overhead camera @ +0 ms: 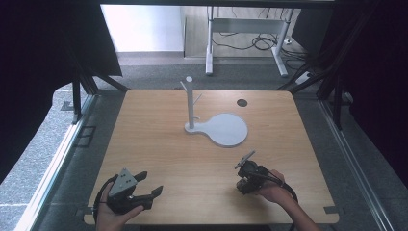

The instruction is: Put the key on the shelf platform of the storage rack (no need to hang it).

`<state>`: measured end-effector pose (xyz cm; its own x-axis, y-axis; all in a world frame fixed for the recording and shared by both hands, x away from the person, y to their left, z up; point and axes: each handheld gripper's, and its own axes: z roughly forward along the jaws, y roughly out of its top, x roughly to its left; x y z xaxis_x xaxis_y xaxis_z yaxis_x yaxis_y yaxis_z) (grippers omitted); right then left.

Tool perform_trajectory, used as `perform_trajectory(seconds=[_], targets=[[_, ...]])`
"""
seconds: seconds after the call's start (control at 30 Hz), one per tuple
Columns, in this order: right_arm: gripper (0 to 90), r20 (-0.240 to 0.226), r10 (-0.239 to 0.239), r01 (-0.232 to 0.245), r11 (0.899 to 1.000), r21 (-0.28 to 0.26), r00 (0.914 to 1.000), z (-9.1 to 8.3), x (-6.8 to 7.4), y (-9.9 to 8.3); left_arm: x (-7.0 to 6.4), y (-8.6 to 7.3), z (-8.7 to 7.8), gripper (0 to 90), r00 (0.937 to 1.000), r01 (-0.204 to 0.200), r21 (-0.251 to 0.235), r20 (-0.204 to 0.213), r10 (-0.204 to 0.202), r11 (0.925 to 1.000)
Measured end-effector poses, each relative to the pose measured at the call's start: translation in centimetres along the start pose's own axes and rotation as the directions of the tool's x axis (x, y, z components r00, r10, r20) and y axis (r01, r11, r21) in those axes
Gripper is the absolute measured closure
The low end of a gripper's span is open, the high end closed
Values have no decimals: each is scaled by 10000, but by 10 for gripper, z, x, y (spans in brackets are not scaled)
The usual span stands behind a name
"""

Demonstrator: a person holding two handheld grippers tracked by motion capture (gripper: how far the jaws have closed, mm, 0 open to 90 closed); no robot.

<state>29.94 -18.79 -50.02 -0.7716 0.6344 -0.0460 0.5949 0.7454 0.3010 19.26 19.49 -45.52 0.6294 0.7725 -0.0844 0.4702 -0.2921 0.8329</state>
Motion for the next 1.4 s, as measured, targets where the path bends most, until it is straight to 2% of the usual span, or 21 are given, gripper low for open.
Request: perform_trajectory(seconds=[0.23,0.3,0.4,0.57,1.0,1.23,1.4], targets=[[514,-156,-4,6,10000,84,9999,3,0,0,-4,0,4,271,9999,-74,99,91,73,9999],[555,-395,15,-9,9999,160,9992,3,-1,1,-5,0,5,271,9998,-124,117,123,123,9999],[575,-496,12,-1,9998,223,9988,3,-2,2,-7,1,5,270,9998,-158,120,159,156,9998],[661,-504,69,-54,9996,290,9987,3,-7,4,-8,1,5,270,9997,-205,108,165,203,9997],[677,-375,75,-60,9992,395,9993,1,-8,5,-6,1,3,270,9999,-138,50,90,138,9999],[678,-293,237,-236,9997,49,9993,-12,-11,5,-5,1,2,270,9999,-126,14,75,126,9999],[678,-184,159,-162,9998,-136,9997,-24,-14,6,-4,1,2,270,9999,-116,13,77,116,9999]])
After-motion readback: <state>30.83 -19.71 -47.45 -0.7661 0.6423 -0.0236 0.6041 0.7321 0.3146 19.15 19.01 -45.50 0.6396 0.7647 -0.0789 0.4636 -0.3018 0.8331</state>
